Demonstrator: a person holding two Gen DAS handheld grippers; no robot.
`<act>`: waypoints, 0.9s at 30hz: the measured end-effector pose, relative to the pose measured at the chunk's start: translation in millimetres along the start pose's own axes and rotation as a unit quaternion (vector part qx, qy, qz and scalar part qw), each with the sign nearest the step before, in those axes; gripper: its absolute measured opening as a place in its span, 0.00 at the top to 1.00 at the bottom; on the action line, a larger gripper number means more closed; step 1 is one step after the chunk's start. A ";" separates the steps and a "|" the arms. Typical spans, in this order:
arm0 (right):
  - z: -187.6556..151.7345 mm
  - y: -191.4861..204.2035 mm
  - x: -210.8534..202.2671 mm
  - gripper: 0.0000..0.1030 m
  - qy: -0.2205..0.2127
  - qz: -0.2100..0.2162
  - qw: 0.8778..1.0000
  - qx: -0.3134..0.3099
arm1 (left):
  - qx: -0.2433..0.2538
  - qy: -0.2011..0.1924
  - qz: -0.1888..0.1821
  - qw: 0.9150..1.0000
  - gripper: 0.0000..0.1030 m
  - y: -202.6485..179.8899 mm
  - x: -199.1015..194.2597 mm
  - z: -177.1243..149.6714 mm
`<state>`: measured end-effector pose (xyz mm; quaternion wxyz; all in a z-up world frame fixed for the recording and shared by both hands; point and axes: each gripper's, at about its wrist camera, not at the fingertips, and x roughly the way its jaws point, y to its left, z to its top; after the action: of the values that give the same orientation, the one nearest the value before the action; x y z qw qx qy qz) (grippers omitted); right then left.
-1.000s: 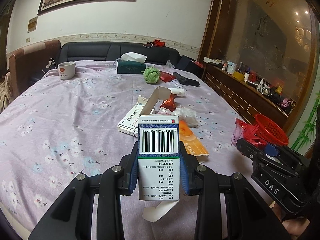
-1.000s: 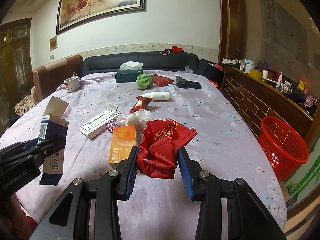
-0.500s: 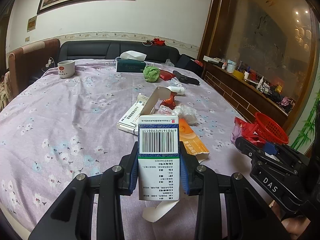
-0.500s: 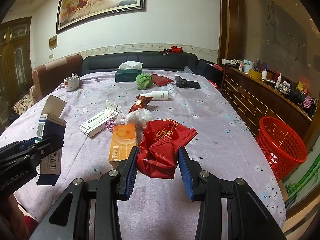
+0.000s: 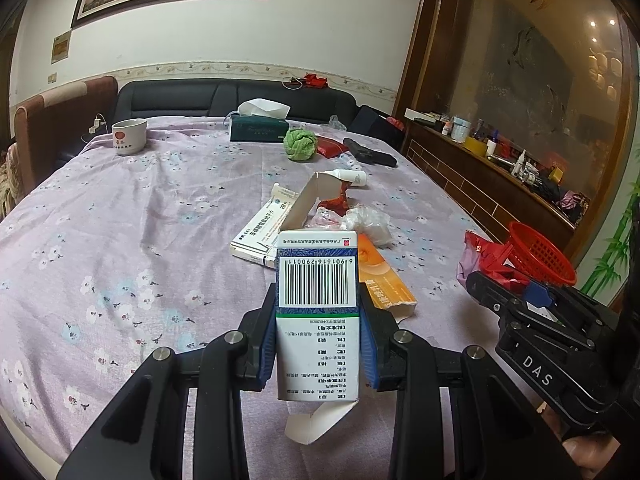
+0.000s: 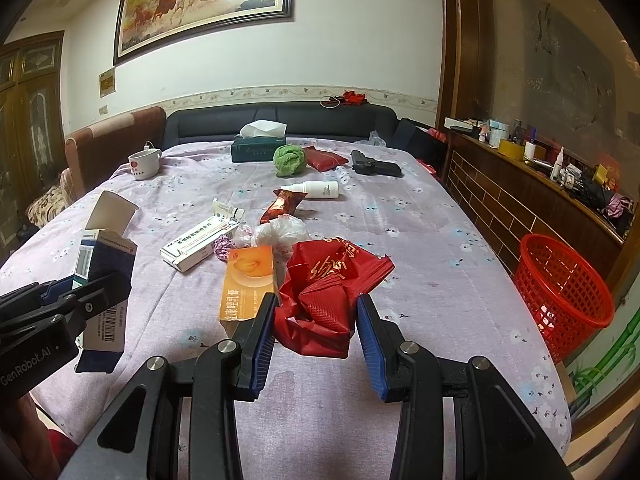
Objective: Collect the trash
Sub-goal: 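Hold the barcode medicine box in left tool while right holds the red bag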
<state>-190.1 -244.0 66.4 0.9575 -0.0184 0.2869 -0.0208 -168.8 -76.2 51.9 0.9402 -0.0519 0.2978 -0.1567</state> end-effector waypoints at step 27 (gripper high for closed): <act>-5.6 -0.4 5.2 0.59 0.013 0.005 1.000 0.005 | 0.003 0.014 -0.002 1.000 0.68 -1.3 7.9 -5.3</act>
<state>-188.9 -244.8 58.8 0.9540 -0.0120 0.2990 -0.0176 -166.0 -80.0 43.5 0.9359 -0.0479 0.3100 -0.1604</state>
